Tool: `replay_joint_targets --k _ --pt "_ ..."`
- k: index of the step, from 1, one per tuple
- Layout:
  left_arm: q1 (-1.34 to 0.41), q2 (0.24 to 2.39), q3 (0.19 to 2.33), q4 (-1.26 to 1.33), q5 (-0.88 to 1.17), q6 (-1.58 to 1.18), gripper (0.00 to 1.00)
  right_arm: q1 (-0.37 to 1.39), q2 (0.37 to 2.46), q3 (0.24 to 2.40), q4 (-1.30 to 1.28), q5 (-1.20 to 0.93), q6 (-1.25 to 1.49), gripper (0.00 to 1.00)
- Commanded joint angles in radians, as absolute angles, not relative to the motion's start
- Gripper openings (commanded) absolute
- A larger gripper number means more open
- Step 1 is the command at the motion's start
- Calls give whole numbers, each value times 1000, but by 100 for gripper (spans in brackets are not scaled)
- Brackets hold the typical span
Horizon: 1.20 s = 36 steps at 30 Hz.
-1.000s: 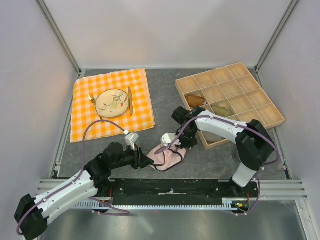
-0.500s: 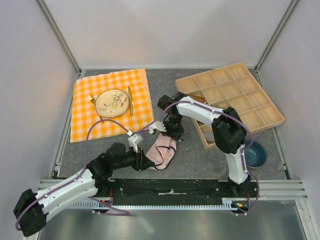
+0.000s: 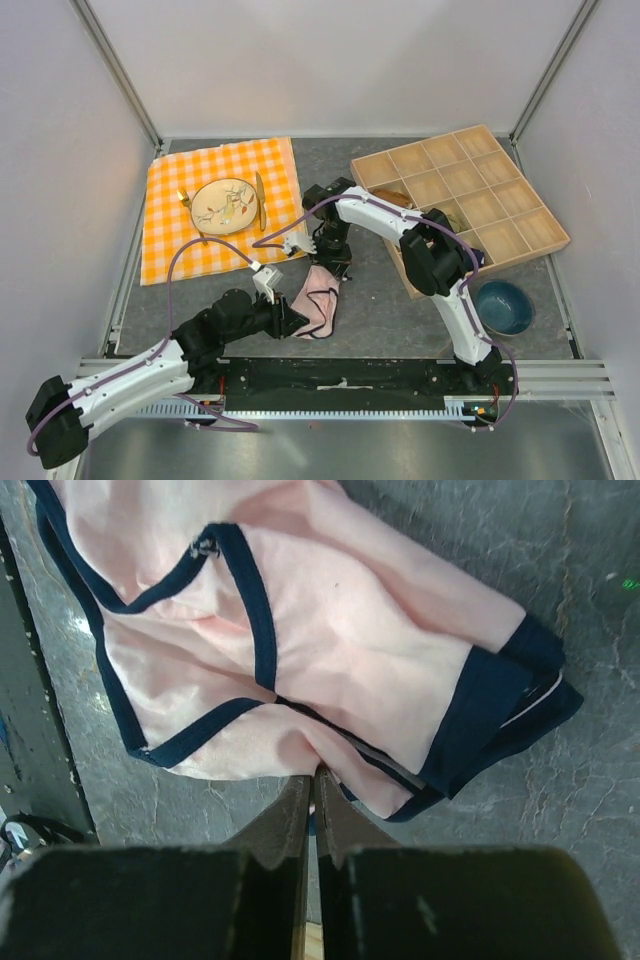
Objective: Roll the underwear
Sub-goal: Fold the underwear at the center of the board.
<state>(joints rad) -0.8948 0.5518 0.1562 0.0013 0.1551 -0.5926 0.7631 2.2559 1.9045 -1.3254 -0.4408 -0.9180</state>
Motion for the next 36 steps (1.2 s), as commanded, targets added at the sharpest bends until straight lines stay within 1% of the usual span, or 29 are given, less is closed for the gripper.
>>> replay_joint_targets --k 1,5,14,17,23,27,32,36 --pt "-900 581 153 12 16 -644 35 781 2273 1977 -1358 -500 -877 9" --pt "-900 607 156 32 6 -666 35 787 2283 2012 -1359 -499 -862 9" --pt "-900 669 169 32 -26 -667 35 799 2309 2066 -1330 -491 -810 17" --pt "-900 680 166 32 -28 -675 35 808 2324 2075 -1309 -477 -782 18" --pt "-900 615 166 43 35 -666 35 827 2347 2082 -1249 -457 -727 19" --pt "-900 566 178 67 81 -653 35 841 2362 2102 -1232 -448 -706 17" --pt "-900 607 169 231 127 -660 35 842 2368 2126 -1230 -448 -696 17" --pt "-900 741 176 379 138 -666 35 842 2373 2126 -1227 -453 -692 17"
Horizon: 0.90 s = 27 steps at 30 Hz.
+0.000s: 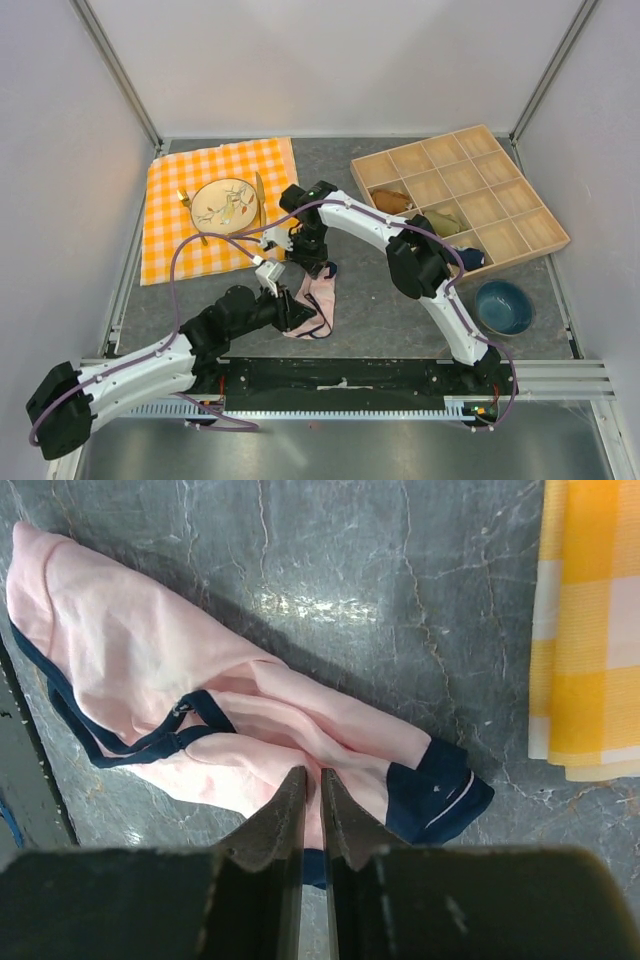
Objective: Roll the underwear
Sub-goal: Fold the underwear at the center of the board.
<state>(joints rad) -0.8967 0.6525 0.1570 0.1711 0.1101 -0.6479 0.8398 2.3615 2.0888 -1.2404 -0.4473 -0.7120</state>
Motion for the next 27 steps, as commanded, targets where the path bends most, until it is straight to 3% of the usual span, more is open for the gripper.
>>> replay_joint_targets --k 1,13,22,27 --pt "-902 799 178 414 126 -669 35 841 2372 2125 -1229 -459 -692 17" --pt "-900 1137 218 722 25 -689 35 842 2388 2132 -1224 -474 -684 17" --pt "-899 1238 203 658 -115 -733 30 842 2367 2135 -1226 -497 -684 18" --pt "-899 1204 175 575 -178 -767 28 841 2333 2167 -1242 -509 -681 24"
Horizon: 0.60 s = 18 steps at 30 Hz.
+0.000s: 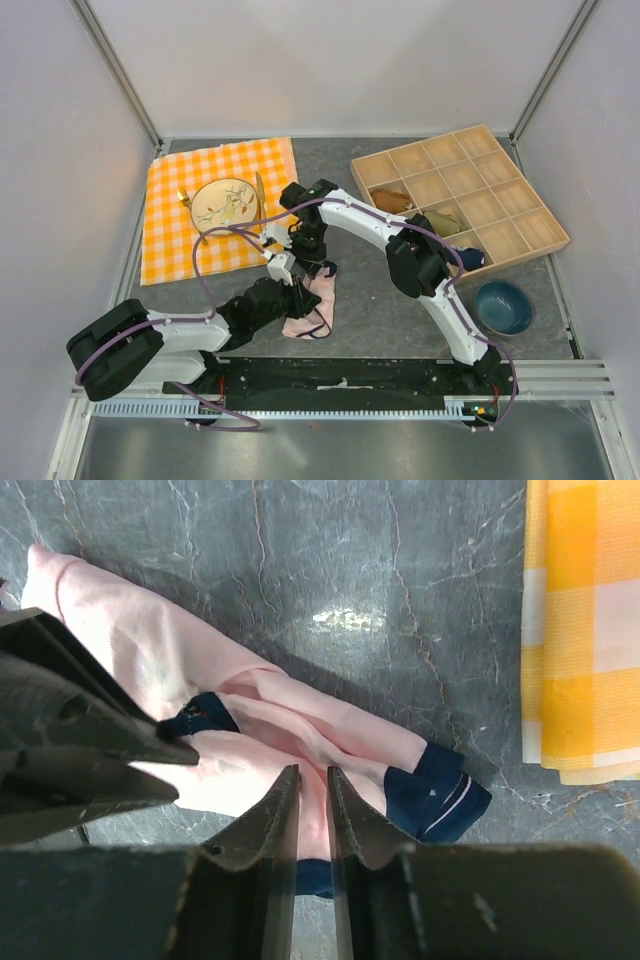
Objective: Roll the underwear
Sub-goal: Fold the underwear at the center of the board.
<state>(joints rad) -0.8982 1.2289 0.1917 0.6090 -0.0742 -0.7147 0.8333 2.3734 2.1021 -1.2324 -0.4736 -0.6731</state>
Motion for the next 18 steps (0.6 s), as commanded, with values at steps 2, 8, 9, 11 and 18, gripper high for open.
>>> replay_joint_targets --k 2,8,9,11,18 --pt "-899 1177 161 557 -187 -775 27 838 2307 2177 -1247 -509 -683 25" --pt "-897 1132 141 517 -216 -779 26 828 2217 2172 -1288 -547 -741 26" --pt "-896 1129 141 508 -221 -781 26 828 2204 2148 -1295 -554 -756 26" --pt "-894 1124 143 505 -221 -778 26 828 2165 2112 -1325 -572 -829 24" --pt "-890 1124 143 495 -224 -769 26 831 2085 1864 -1356 -500 -982 22"
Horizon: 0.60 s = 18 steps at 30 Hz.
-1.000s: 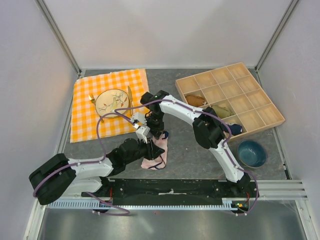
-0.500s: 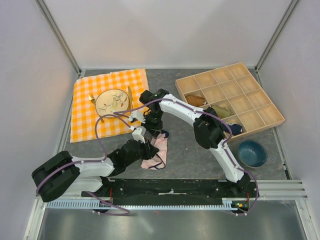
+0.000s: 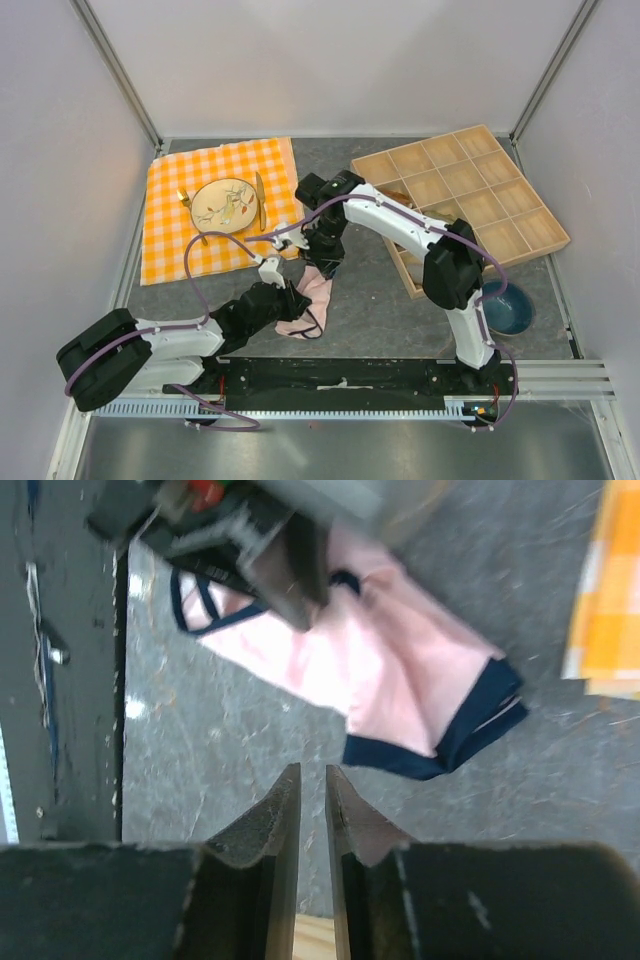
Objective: Roll the underwear
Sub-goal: Fold the underwear at the center of the board.
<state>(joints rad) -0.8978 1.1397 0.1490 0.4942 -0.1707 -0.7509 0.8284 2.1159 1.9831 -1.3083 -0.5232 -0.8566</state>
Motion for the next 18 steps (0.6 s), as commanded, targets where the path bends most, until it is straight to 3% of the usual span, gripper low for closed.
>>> replay_joint_targets --k 1,6,18 --pt "-888 1121 143 495 -224 -767 26 831 2089 1844 -1353 -494 -986 22" --pt "-888 1101 138 485 -221 -765 26 850 2100 1738 -1250 -471 -947 22" --pt "-884 1062 132 474 -210 -764 27 865 2151 1746 -1079 -489 -802 24"
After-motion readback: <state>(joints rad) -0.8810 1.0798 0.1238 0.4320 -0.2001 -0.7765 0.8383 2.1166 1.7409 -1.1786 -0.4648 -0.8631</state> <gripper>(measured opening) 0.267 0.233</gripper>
